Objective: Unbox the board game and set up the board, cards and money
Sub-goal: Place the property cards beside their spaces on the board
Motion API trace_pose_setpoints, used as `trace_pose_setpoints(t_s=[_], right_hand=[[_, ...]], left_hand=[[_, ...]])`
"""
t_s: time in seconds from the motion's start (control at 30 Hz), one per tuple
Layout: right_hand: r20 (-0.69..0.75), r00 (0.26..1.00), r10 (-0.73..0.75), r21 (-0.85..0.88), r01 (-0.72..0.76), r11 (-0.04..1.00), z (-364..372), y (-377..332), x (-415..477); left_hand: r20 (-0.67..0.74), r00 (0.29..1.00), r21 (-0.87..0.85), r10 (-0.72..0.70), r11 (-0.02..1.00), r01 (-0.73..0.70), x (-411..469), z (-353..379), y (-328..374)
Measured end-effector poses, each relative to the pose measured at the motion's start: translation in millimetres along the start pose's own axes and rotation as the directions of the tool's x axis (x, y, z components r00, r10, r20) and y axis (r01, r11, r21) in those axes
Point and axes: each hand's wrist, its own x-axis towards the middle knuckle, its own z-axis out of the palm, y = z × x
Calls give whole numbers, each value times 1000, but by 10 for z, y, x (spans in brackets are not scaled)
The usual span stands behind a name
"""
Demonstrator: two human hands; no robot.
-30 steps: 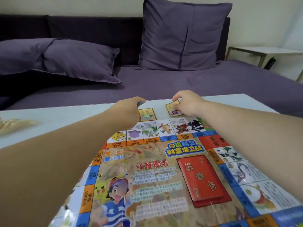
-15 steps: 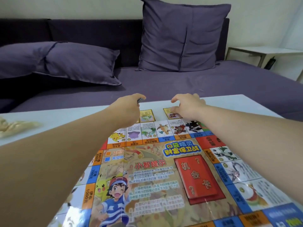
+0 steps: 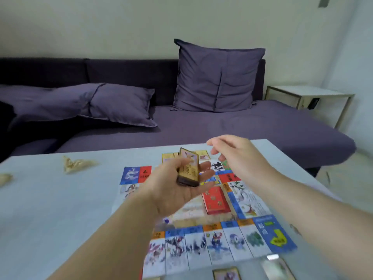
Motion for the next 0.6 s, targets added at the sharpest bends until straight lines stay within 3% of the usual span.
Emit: trace_pose_setpoints(t_s=[0.17, 0.37, 0.6], right_hand=[[-30, 985, 169, 232, -158, 960, -207, 55, -992], [118, 962, 245, 181, -264, 947, -242, 118, -1572], [132, 950, 283, 221, -307, 926, -30, 167, -1708]], left_hand=[[49, 997, 57, 58, 997, -61, -736, 113, -550], [37, 995, 118, 95, 988, -99, -1205, 111, -984], [-32, 990, 142, 140, 981, -134, -1325, 101, -1213]])
